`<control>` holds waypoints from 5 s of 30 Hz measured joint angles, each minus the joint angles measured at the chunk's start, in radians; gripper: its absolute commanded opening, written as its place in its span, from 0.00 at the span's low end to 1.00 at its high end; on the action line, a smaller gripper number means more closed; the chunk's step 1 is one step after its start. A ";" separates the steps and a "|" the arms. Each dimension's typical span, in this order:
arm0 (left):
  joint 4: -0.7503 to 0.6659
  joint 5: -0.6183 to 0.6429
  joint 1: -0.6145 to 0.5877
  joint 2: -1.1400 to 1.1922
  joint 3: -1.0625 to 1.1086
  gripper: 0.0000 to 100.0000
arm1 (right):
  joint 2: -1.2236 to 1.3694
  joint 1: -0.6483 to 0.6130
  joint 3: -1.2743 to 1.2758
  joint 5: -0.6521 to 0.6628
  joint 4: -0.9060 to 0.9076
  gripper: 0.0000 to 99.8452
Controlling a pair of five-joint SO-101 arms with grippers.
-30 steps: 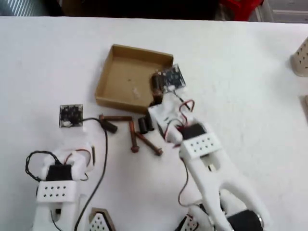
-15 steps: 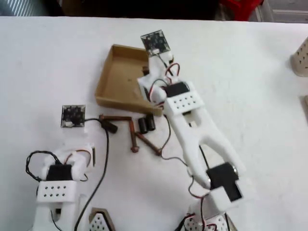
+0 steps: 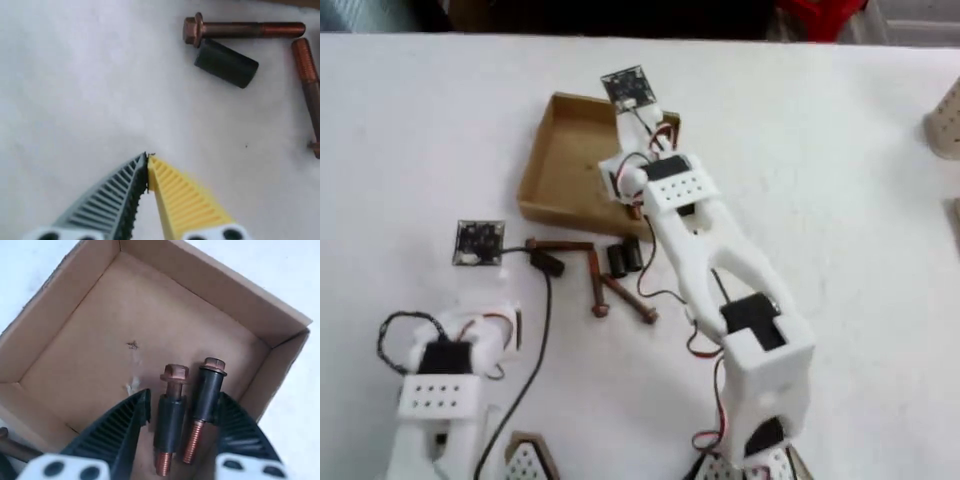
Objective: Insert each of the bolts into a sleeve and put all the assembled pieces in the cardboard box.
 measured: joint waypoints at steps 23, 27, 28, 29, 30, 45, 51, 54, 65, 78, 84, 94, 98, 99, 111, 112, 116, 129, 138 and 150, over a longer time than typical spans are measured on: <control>-0.068 -0.008 -0.043 0.466 -0.216 0.02 | -0.290 0.018 -0.002 0.000 0.489 0.02; -0.068 -0.008 -0.043 0.466 -0.216 0.02 | -0.354 0.018 -0.002 0.000 0.620 0.02; -0.068 -0.008 -0.043 0.466 -0.216 0.02 | -0.367 0.020 0.005 0.000 0.638 0.02; -0.068 -0.008 -0.043 0.466 -0.216 0.02 | -0.381 0.020 0.025 0.000 0.647 0.02; -0.068 -0.008 -0.043 0.466 -0.216 0.02 | -0.393 0.020 0.052 -0.011 0.652 0.02; -0.100 -0.008 -0.043 0.466 -0.216 0.02 | -0.505 -0.023 0.559 -0.120 0.221 0.02; -0.100 -0.008 -0.043 0.466 -0.216 0.02 | -0.423 -0.023 0.560 -0.120 0.129 0.12; -0.100 -0.008 -0.043 0.466 -0.216 0.02 | -0.374 -0.054 0.559 -0.094 0.121 0.15; -0.100 -0.011 -0.043 0.466 -0.216 0.02 | -0.230 -0.066 0.448 -0.083 0.092 0.11; -0.100 -0.011 -0.043 0.466 -0.216 0.02 | -0.124 -0.066 0.367 -0.080 0.140 0.11; -0.100 -0.011 -0.043 0.466 -0.216 0.02 | -0.120 -0.066 0.362 -0.080 0.157 0.11; -0.100 -0.011 -0.043 0.466 -0.216 0.02 | -0.118 -0.060 0.361 -0.080 0.201 0.02; -0.100 -0.011 -0.043 0.466 -0.216 0.02 | -0.121 -0.061 0.351 -0.080 0.288 0.02; -0.100 -0.011 -0.043 0.466 -0.216 0.02 | -0.126 -0.061 0.351 -0.080 0.308 0.02; -0.100 -0.011 -0.043 0.466 -0.216 0.02 | -0.359 -0.032 0.402 -0.077 0.597 0.02; -0.100 -0.011 -0.043 0.466 -0.216 0.02 | -0.379 -0.018 0.428 -0.075 0.597 0.02; -0.100 -0.011 -0.043 0.466 -0.216 0.02 | -0.454 0.046 0.552 -0.074 0.560 0.02; 0.002 -0.009 0.095 0.466 -0.304 0.02 | -0.698 0.187 0.773 -0.074 0.428 0.02; 0.060 0.147 0.354 0.466 -0.470 0.02 | -0.698 0.207 0.783 -0.074 0.411 0.02; -0.035 0.186 0.494 0.522 -0.470 0.14 | -0.698 0.209 0.783 -0.074 0.411 0.02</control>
